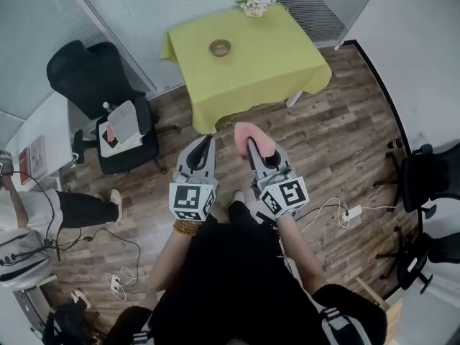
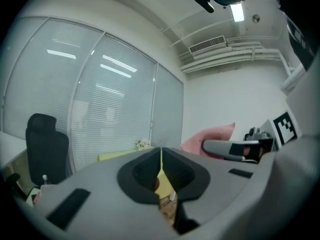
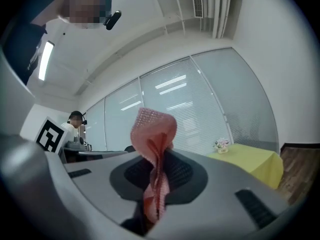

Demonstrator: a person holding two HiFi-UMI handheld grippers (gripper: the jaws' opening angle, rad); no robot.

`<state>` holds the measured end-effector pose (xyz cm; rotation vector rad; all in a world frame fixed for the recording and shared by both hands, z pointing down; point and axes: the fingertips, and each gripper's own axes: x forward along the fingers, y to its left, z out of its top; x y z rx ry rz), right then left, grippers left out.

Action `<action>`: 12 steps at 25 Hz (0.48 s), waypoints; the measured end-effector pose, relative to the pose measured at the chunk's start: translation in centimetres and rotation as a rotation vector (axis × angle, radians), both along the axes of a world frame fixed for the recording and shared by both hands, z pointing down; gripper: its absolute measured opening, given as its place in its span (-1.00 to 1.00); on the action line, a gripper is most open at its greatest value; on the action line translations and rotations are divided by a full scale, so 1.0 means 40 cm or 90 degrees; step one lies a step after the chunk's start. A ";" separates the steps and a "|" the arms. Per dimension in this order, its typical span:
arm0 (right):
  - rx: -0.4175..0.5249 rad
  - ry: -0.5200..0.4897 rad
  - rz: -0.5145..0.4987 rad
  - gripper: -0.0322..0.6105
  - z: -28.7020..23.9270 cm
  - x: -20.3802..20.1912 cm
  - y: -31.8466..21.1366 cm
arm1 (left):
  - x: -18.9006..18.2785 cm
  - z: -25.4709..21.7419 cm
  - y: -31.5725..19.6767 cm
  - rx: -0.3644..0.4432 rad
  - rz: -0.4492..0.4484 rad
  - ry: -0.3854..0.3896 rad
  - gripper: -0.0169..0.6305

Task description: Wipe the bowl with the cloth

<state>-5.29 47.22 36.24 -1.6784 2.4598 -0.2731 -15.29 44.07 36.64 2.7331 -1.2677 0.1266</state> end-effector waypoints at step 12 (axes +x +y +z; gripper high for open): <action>-0.076 -0.007 0.036 -0.80 0.105 0.137 -0.228 | 0.032 0.090 -0.246 -0.056 -0.041 0.012 -0.90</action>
